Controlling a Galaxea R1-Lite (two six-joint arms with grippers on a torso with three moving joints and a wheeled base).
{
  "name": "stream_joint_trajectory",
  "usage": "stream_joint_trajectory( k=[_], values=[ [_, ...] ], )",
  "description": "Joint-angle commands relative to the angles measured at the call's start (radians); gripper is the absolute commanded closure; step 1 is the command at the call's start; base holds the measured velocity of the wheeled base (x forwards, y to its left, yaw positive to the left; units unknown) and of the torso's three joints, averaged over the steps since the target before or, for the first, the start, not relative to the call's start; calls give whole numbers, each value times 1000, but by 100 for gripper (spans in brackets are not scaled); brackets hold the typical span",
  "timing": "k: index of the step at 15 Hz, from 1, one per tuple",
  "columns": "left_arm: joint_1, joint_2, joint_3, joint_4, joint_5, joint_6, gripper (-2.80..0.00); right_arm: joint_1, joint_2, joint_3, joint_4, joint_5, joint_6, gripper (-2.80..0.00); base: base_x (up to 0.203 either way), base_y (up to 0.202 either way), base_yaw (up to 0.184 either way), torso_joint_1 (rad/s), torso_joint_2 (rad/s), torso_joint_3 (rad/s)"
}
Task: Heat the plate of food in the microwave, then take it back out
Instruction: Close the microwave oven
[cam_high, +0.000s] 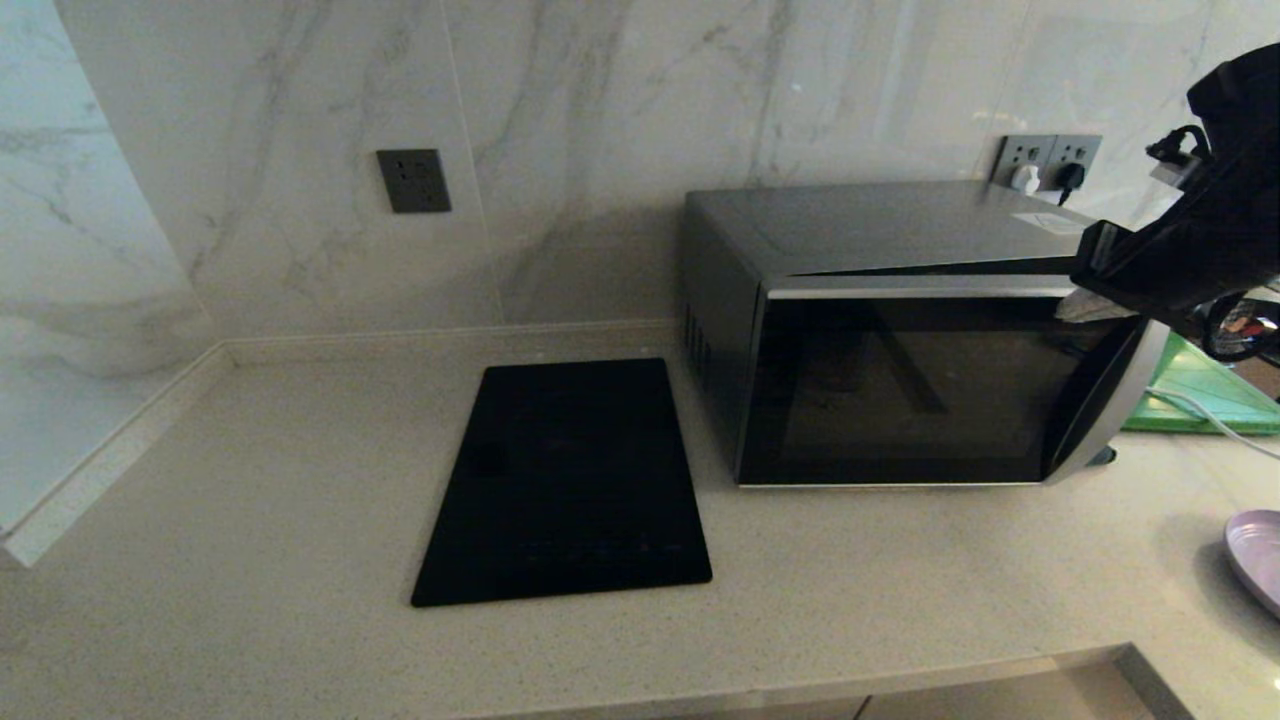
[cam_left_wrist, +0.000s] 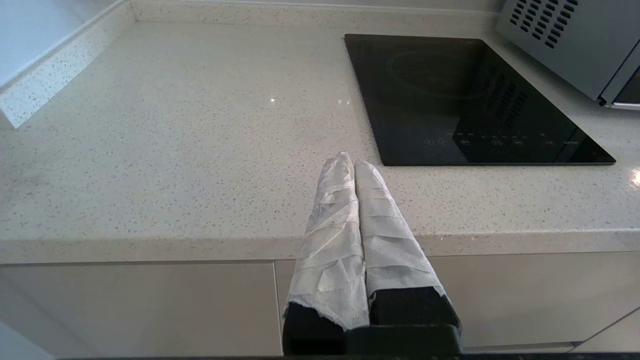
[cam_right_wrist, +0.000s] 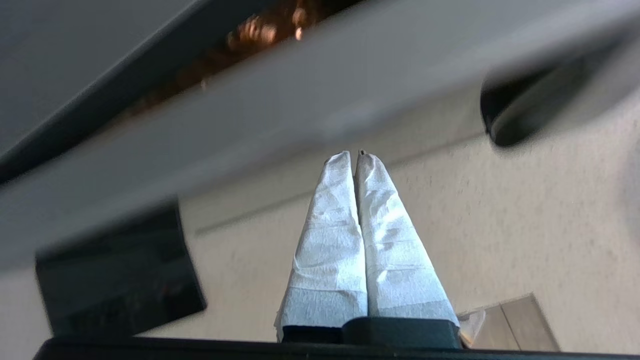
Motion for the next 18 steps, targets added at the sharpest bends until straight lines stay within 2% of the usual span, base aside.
stream_joint_trajectory(
  k=[1, 8, 18],
  values=[
    [1, 2, 0, -1, 1, -1, 0, -22, 42, 0, -38, 1, 3, 0, 0, 0, 0, 0, 0, 0],
    [1, 2, 0, -1, 1, -1, 0, -55, 63, -1, -93, 33, 19, 0, 0, 0, 0, 0, 0, 0],
    [1, 2, 0, -1, 1, -1, 0, -54, 80, -3, -143, 67, 16, 0, 0, 0, 0, 0, 0, 0]
  ],
)
